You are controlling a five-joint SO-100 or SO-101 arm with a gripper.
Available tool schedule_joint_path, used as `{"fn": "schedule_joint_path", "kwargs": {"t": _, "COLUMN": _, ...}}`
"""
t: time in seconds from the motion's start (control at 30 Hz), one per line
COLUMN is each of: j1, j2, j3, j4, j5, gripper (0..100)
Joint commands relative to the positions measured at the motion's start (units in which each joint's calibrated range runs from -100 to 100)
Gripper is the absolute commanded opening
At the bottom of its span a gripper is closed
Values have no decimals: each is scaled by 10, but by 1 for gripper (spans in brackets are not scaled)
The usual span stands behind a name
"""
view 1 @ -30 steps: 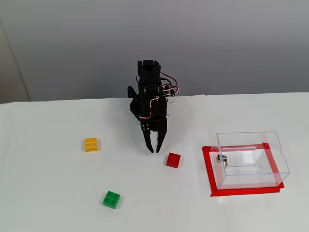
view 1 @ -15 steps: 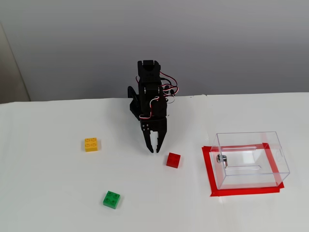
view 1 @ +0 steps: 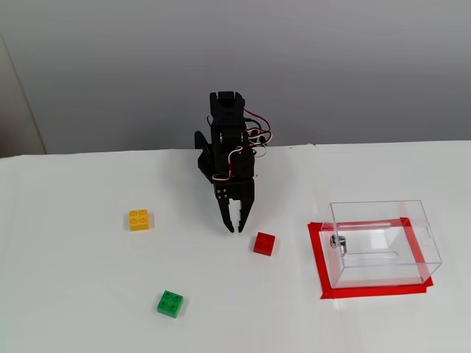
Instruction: Pick the yellow lego brick and place it into the transparent box
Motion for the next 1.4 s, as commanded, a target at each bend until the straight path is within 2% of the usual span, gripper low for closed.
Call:
{"fn": "schedule_joint_path", "kwargs": {"t": 0.0, "j1": 0, "j2": -4, "j3": 3, "j4": 2, "j5": 0, "gripper": 4}}
{"fn": "schedule_joint_path", "kwargs": {"t": 0.97, "j1": 0, "j2": -4, "j3": 1, "j4": 0, "j5": 1, "gripper": 5}}
{"fn": "schedule_joint_path", "kwargs": {"t": 1.37, "j1": 6, "j2": 13, "j3": -130, "j4": 2, "j5": -2, "gripper": 5}}
